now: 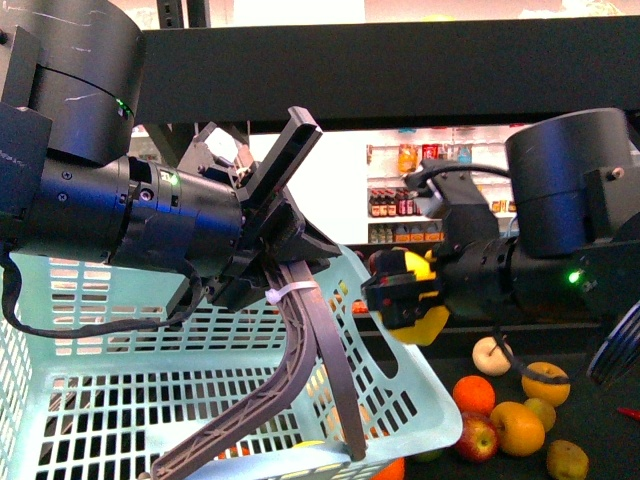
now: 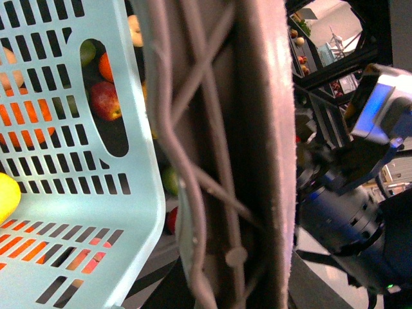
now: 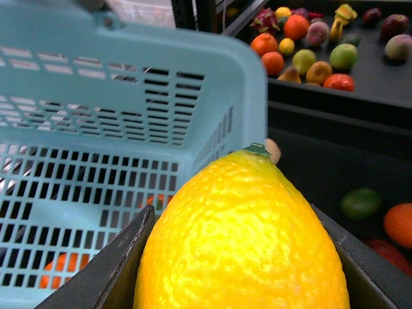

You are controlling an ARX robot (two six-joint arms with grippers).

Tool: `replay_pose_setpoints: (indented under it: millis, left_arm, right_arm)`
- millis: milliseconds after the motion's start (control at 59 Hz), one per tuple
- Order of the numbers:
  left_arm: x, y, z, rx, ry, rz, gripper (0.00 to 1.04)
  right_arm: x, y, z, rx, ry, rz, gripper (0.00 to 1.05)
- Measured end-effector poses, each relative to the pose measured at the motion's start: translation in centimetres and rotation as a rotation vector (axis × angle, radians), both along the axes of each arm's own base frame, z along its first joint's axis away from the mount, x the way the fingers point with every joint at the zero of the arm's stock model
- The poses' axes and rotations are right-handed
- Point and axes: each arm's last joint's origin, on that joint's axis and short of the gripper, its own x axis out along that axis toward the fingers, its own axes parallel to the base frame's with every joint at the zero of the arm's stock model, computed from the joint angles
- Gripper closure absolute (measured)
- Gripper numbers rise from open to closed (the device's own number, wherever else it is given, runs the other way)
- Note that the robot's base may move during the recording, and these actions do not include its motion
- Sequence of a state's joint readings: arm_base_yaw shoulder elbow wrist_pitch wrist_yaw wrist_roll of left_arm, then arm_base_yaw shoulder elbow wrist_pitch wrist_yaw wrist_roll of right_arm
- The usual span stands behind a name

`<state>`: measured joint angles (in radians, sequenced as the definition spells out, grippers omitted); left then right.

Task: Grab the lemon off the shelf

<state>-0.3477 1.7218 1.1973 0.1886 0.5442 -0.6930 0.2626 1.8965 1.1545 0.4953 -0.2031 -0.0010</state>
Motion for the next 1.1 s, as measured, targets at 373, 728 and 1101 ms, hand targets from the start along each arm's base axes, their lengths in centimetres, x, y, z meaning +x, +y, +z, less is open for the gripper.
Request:
replay_pose_setpoints:
  millis: [373, 728, 1101]
  left_arm:
    - [0.0, 0.0, 0.0, -0.003, 0.004, -0.001, 0.93]
    - [0.0, 0.0, 0.0, -0.002, 0.004, 0.005, 0.93]
    - [0.0, 0.0, 0.0, -0.002, 0.004, 0.002, 0.93]
  right_arm:
    - [-0.9, 1.0, -1.4, -0.005, 0.028, -0.01, 0.06]
    - [-6.3, -7.4, 5.5, -0.004, -0.212, -0.383, 0.02]
    - [-23.2, -11.4, 4.5, -0.046, -0.234, -0.554, 0.05]
